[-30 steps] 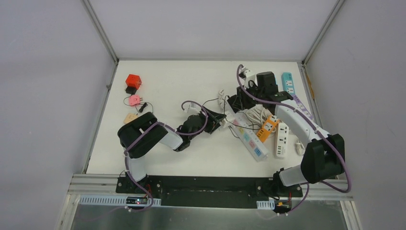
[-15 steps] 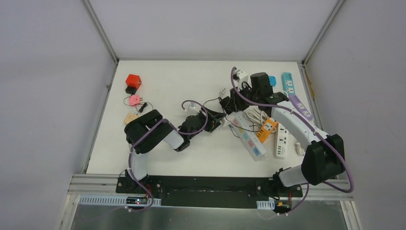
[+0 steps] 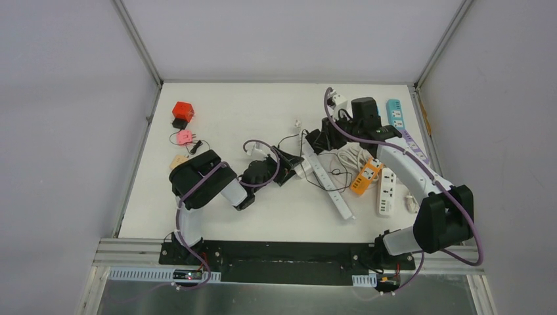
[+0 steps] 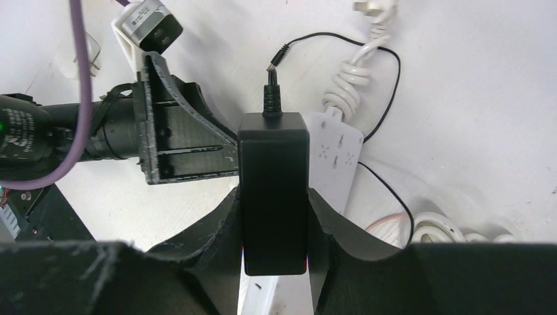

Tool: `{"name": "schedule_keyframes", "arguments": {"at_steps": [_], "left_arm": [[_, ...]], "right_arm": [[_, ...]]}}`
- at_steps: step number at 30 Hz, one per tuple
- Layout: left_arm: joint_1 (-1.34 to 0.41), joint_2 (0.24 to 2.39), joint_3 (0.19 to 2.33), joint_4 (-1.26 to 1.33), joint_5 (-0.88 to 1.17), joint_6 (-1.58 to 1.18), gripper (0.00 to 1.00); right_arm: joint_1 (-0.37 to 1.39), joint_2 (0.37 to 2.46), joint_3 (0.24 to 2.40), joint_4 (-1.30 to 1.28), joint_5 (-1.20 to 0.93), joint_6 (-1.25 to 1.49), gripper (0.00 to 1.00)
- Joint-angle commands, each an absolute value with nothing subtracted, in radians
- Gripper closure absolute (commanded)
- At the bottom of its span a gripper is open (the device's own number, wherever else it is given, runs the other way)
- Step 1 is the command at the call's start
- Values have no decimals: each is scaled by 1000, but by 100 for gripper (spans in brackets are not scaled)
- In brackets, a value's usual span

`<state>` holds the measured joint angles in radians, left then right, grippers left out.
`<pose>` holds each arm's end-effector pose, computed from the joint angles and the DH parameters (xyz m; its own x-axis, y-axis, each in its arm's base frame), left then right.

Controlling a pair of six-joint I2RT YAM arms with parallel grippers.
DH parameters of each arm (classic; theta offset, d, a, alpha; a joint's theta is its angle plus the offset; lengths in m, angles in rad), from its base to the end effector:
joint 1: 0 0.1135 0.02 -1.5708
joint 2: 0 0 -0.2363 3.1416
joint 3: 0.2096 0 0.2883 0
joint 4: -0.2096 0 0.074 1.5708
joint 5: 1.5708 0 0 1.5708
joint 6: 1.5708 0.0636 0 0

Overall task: Pull the plug off the socket
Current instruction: Remove the plug from the socket.

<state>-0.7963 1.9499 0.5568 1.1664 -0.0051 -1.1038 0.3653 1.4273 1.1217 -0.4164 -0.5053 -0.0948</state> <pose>0.2453 -0.2502 0.0351 -0.7059 -0.5553 -0.4397 0.1799 0.4599 -0.8696 0.3350 0.1611 0.2341 -0.5528 -0.3001 -0.7774 -0.7074 0.6621 0.2474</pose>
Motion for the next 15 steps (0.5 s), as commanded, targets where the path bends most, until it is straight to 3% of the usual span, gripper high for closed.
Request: {"name": "schedule_keyframes", "arguments": {"at_steps": [1, 3, 15], "left_arm": [[-785, 1936, 502, 1183, 37, -1028, 6], [-780, 1934, 483, 1215, 49, -1017, 1], [-770, 1702, 373, 1115, 60, -757, 1]], "right_arm": [[341, 1385, 1148, -357, -557, -85, 100], [338, 1385, 1149, -356, -565, -85, 100], [273, 1350, 1122, -316, -719, -68, 100]]}}
